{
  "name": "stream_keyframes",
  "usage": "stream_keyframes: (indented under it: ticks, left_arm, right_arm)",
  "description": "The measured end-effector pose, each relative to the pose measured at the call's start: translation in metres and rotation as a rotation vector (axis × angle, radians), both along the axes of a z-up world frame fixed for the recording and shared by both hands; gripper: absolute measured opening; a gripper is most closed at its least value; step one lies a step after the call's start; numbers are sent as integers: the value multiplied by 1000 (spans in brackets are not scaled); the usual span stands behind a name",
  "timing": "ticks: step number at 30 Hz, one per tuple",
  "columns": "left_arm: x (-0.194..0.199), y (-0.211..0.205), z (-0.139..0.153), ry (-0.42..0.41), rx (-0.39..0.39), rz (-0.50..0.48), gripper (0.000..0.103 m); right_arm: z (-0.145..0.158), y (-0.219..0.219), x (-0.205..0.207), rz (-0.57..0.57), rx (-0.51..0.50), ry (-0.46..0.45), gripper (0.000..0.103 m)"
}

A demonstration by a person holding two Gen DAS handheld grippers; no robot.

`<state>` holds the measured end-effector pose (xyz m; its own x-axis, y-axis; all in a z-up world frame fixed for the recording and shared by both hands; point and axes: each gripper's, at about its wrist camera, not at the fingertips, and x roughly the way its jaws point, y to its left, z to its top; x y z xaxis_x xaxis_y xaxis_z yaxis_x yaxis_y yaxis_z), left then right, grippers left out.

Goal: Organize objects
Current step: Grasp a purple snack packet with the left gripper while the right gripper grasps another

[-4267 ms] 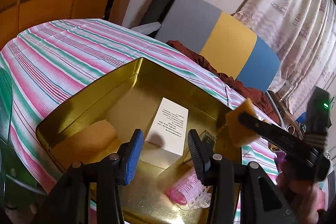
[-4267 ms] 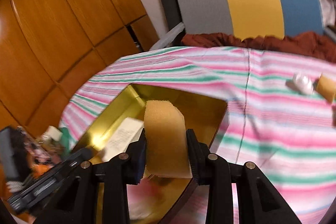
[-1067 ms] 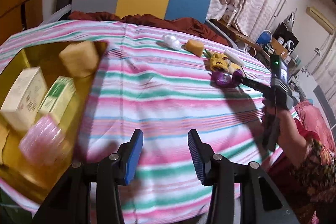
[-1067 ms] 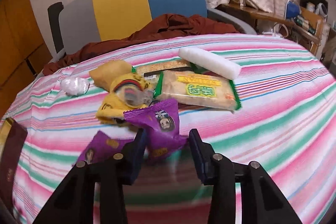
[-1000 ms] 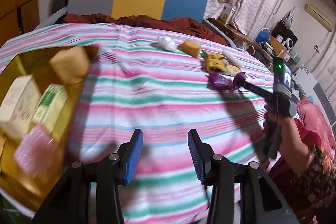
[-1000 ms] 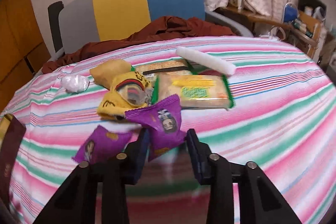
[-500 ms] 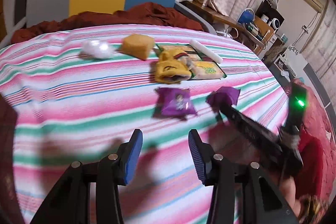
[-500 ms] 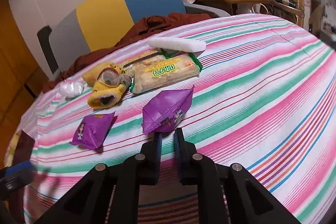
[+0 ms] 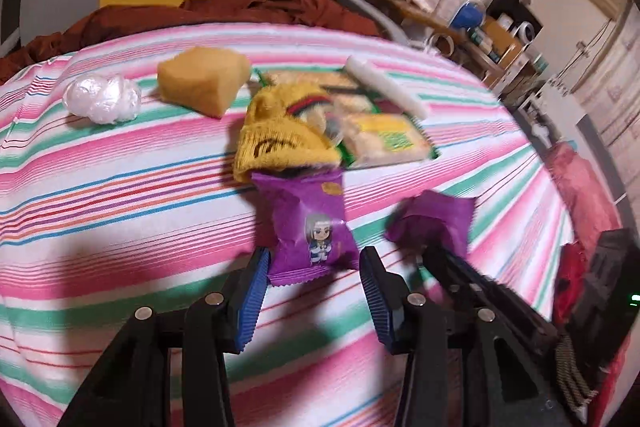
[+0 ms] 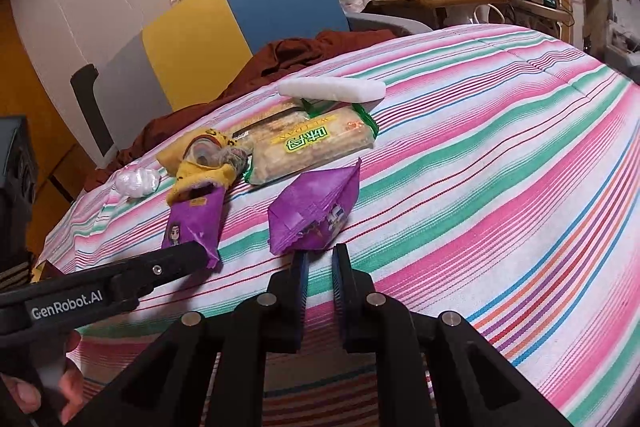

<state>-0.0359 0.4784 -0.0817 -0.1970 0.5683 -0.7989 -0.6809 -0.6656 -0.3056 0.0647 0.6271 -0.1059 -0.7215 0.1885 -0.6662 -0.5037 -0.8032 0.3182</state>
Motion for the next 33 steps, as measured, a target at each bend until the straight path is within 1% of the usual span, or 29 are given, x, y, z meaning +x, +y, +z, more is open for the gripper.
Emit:
stream_keyframes:
  ticks: [1,2,5,6,7,8,10,11,15,17,18,19,20,21,22,24,26,28,29,32,33]
  left_arm:
    - [0,0,3,4,14,1,47]
    - [0,2,6,0,22,6,51]
    - [-9,14,3,-34,8,34,56]
    - [-11,21,0,-34,-24,34,56]
    - [-14,29,-6,-22,-78,31,55]
    - [-14,34,-9,0,-99,21,53]
    - [-11,34,-7,58,-108,18,45]
    - [-10,31,-8,75,-108,14,38]
    - [-3,4,-10,158,-74,11,38]
    - [4,-11,-10,217,-68,-6,38]
    - [5,-18,-10,221,-60,-3,38]
    - [5,-26,-11,217,-53,8,38]
    - [3,-34,-11,213,-45,25,38]
    - [1,-44,-11,207,-30,42,38]
    - [0,-55,-12,199,-13,54,38]
    - [-2,-68,-13,184,16,70,38]
    - [-2,-77,-14,180,32,65,38]
    - [-1,-81,-15,183,42,57,38]
    - [0,-83,-16,183,47,55,38]
    - [-1,-80,-17,181,52,55,38]
    - [0,-79,-17,186,48,54,38]
  right_arm:
    - [0,0,0,-1,2,1,13]
    - [0,-1,0,-3,6,0,13]
    - [0,-1,-1,-3,13,-3,13]
    - [-1,-1,-1,-4,14,-3,13]
    - [-1,-1,-1,-4,13,-3,13]
    - [-1,-1,-1,-4,13,-2,13]
    - [-1,-1,-1,-4,13,-3,13]
    - [-1,-1,-1,-4,15,-4,13]
    - [0,-2,-1,-6,18,-5,13]
    - [0,-3,-1,-5,15,-5,14]
    - [1,-4,-2,3,13,2,21]
    - [3,-7,-1,11,24,10,39]
    - [7,-11,-1,11,49,15,54]
    - [10,-15,1,-8,82,15,86]
    - [14,-17,5,-37,112,20,100]
    - [20,-18,12,-93,142,35,101]
    - [19,-10,11,-106,101,33,101]
    - [18,1,1,-74,57,13,100]
    - [18,3,-3,-54,55,6,100]
    - [23,5,-17,-3,84,3,99]
    - [23,5,-22,13,90,-9,96]
